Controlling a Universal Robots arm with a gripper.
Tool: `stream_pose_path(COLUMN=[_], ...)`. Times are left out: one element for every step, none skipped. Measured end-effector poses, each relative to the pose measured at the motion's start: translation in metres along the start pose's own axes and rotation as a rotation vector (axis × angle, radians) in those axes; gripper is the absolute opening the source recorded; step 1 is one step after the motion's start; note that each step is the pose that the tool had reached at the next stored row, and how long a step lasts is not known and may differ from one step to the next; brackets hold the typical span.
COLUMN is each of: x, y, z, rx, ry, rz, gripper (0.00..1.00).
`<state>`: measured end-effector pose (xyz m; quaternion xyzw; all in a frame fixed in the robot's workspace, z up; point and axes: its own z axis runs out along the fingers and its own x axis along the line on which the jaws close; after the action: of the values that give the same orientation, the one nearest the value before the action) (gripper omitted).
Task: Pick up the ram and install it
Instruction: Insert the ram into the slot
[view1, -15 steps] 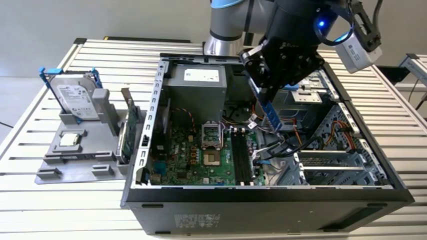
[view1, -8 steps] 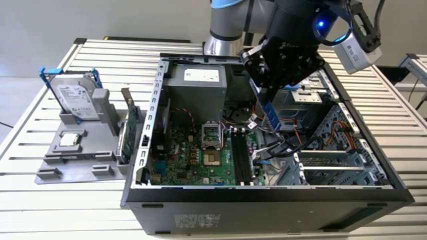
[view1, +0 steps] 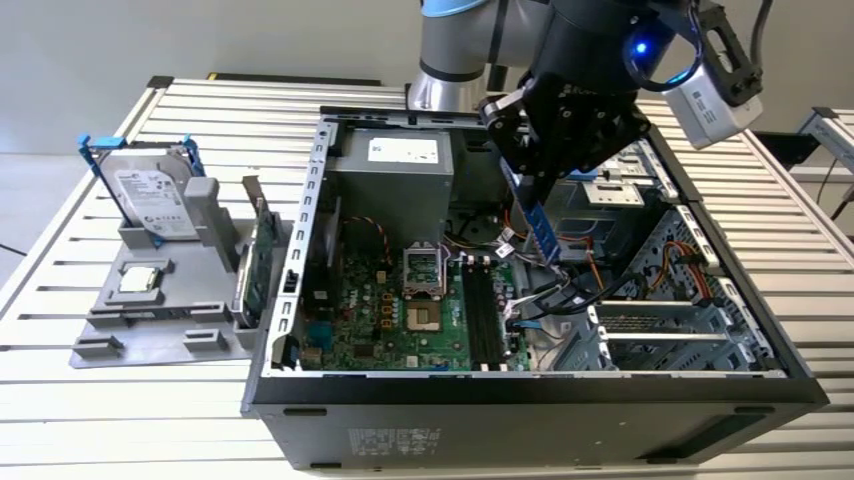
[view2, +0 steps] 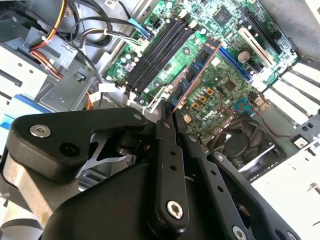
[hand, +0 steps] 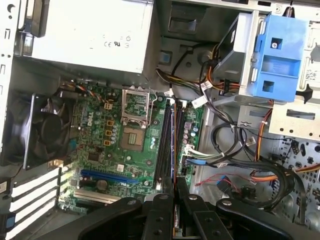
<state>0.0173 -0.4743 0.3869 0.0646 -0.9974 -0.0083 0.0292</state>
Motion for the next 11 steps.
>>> stream_pose_path(x=[0.0000,0.0000,0.0000,0.0000,0.0000,0.0000,0.0000,0.0000,0.0000,-0.0002,-0.0003], y=[0.0000,0.0000,0.0000,0.0000,0.0000,0.0000,0.0000,0.0000,0.0000,-0.0001,-0.0001], z=[0.0000,0.0000,0.0000,0.0000,0.0000,0.0000,0.0000,0.0001,0.0003,0.0006,0.0009], rx=[-0.0003,-0.0005,-0.0005,-0.0006,-0.0006,-0.0006,-0.0008,-0.0012,-0.0012,-0.0012,-0.0012], ry=[-0.0001,-0.0002,-0.0002,-0.0002,-0.0002,-0.0002,-0.0003,-0.0004,-0.0005,-0.0008,-0.0011], rz=[0.002,0.004,0.005,0.005,0.005,0.005,0.005,0.005,0.005,0.005,0.005], gripper=[0.00,0.00,0.00,0.00,0.00,0.00,0.00,0.00,0.00,0.00,0.00])
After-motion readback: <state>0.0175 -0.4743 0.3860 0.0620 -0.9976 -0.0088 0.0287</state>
